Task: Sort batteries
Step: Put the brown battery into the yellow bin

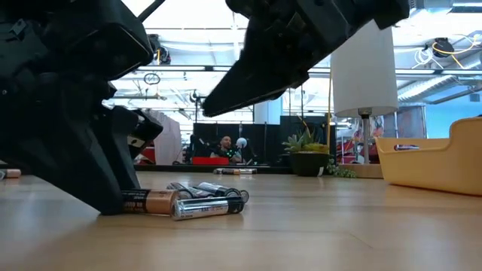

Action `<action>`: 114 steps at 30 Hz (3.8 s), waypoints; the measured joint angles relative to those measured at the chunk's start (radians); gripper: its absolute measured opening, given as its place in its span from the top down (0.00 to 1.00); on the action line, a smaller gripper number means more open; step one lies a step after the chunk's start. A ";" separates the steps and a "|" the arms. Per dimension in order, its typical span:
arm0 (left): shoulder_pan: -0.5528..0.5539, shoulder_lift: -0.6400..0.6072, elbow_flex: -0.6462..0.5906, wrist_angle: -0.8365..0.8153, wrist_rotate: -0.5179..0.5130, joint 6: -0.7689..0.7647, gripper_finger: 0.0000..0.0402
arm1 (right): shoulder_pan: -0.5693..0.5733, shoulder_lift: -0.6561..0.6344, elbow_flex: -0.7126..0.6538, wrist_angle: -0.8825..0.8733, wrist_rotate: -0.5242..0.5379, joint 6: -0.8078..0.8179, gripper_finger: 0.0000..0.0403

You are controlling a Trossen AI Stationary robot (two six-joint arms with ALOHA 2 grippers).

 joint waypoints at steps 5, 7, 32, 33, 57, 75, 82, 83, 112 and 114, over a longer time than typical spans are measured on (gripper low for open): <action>-0.003 -0.107 -0.009 -0.057 0.002 0.025 0.87 | 0.002 -0.088 0.000 -0.155 0.008 0.012 0.68; -0.004 -0.182 -0.004 -0.088 -0.032 0.048 0.87 | 0.009 -0.124 0.000 -0.201 0.008 0.013 0.68; -0.011 -0.424 -0.295 0.847 -0.207 0.447 0.87 | 0.083 -0.233 -0.260 0.717 0.076 -0.239 0.66; -0.006 -0.413 -0.282 0.853 -0.207 0.455 0.87 | 0.082 -0.233 -0.247 0.717 0.076 -0.250 0.64; 0.089 -0.326 -0.143 0.819 -0.139 0.468 0.87 | 0.030 -0.232 -0.209 0.822 -0.003 -0.280 0.27; 0.117 -0.326 -0.141 0.860 -0.136 0.461 0.87 | 0.027 -0.233 -0.209 0.846 0.000 -0.300 0.93; 0.117 -0.326 -0.141 0.853 -0.184 0.462 0.57 | 0.030 -0.238 -0.209 0.826 0.006 -0.327 0.93; 0.116 -0.326 -0.141 0.841 -0.205 0.461 0.53 | 0.036 -0.250 -0.209 0.800 0.028 -0.334 0.93; 0.227 -0.571 -0.142 -0.306 -0.651 0.352 0.43 | 0.000 -0.511 -0.210 -1.160 -0.009 0.970 0.93; 0.263 -0.571 -0.142 -0.304 -0.645 0.364 0.43 | -0.013 -0.482 -0.210 -1.169 -0.059 0.957 0.93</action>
